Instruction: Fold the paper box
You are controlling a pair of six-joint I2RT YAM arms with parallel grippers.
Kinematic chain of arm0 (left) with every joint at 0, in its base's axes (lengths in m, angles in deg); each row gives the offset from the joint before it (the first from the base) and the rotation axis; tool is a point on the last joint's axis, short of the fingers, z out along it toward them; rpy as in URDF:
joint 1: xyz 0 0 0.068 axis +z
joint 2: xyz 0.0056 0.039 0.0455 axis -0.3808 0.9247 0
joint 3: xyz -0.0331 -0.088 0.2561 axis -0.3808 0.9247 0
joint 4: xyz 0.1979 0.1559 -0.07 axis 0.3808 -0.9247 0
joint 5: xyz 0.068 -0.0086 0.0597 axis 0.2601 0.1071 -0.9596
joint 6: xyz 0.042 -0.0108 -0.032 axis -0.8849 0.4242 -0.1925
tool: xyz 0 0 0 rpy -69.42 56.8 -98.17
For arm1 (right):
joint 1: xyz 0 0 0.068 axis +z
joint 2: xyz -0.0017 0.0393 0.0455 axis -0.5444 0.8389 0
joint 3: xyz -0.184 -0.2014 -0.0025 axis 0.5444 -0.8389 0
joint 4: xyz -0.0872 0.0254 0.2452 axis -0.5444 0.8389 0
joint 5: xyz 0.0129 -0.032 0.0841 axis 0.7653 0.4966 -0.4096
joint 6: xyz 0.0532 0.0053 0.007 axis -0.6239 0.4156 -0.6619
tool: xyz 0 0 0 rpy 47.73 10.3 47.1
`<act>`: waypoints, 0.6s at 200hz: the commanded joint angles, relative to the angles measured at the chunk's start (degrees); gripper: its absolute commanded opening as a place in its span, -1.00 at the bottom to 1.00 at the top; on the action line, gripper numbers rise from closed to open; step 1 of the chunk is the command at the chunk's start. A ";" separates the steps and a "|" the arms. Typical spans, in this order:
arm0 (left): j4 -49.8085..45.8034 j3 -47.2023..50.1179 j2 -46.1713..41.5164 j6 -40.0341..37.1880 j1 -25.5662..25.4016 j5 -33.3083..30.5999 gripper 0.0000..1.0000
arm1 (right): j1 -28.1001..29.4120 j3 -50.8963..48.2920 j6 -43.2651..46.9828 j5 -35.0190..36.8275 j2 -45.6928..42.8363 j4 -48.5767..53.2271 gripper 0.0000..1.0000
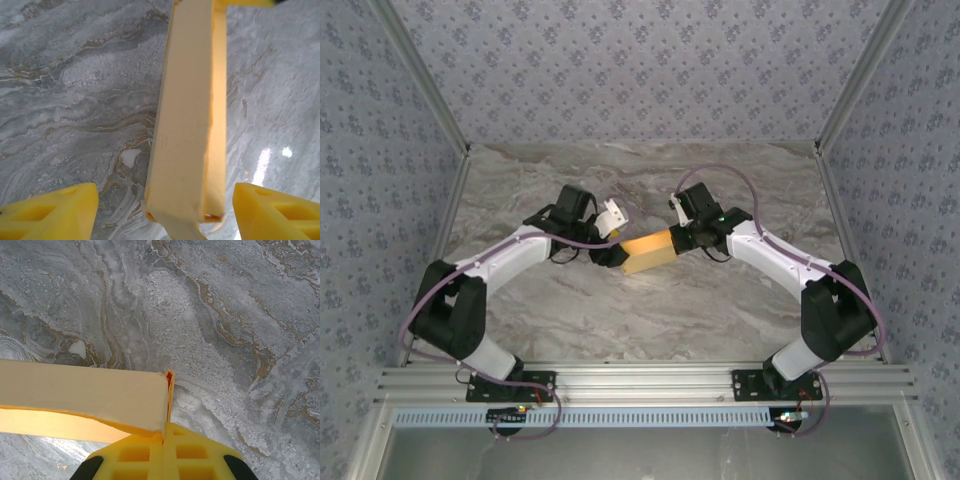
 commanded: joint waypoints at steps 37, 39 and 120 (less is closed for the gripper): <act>-1.76 2.23 -6.65 15.56 -1.70 -10.51 0.13 | 0.69 1.68 -1.14 1.47 -1.12 2.82 -0.98; -1.87 2.25 -6.76 15.91 -1.85 -10.72 0.12 | 0.74 1.63 -1.14 1.54 -1.12 2.88 -0.98; -4.13 2.03 -5.13 18.98 -6.26 -13.53 -0.49 | 0.84 1.95 -1.18 1.54 -1.12 2.84 -0.98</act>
